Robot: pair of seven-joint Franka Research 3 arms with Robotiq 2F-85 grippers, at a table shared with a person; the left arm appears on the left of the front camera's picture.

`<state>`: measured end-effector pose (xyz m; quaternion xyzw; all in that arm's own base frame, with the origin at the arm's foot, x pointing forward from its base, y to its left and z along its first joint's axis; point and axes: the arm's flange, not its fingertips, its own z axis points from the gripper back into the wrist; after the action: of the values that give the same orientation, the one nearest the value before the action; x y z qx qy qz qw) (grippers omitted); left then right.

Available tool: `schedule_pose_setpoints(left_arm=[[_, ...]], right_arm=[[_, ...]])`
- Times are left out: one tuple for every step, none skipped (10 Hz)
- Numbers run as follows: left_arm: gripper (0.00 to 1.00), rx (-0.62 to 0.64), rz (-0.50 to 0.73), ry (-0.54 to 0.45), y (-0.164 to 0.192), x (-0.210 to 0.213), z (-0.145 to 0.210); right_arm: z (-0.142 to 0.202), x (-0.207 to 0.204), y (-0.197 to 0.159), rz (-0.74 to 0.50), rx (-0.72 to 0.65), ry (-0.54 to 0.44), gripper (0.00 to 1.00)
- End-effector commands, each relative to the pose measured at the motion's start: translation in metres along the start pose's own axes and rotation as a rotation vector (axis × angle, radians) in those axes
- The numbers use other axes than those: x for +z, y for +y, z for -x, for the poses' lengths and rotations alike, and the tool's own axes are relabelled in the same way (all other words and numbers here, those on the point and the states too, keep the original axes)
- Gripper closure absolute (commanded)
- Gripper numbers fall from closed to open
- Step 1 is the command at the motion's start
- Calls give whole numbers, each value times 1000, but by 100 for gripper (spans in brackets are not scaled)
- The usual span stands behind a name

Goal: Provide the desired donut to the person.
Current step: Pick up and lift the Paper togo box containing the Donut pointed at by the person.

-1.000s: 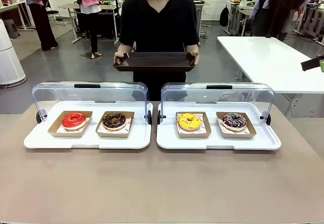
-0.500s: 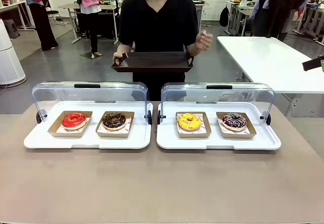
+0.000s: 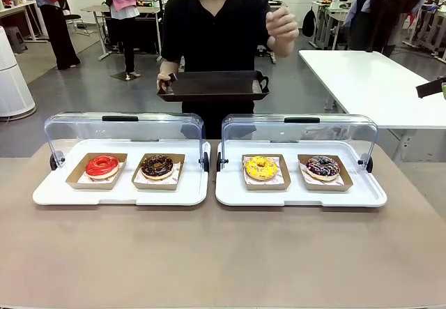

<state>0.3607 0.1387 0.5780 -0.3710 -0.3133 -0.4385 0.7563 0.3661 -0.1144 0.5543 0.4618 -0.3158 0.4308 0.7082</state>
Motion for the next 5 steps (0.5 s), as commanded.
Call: schedule_pose_setpoints(left_arm=[[0, -1, 8, -5, -1, 4, 0], [0, -1, 8, -5, -1, 4, 0], [0, -1, 8, -5, -1, 4, 0], [0, -1, 8, -5, -1, 4, 0], [0, -1, 8, -5, -1, 4, 0]], right_arm=[[1, 1, 0, -5, 0, -6, 0], [1, 1, 0, -5, 0, -6, 0], [1, 1, 0, -5, 0, -6, 0], [1, 1, 0, -5, 0, -6, 0], [1, 1, 0, -5, 0, -6, 0]])
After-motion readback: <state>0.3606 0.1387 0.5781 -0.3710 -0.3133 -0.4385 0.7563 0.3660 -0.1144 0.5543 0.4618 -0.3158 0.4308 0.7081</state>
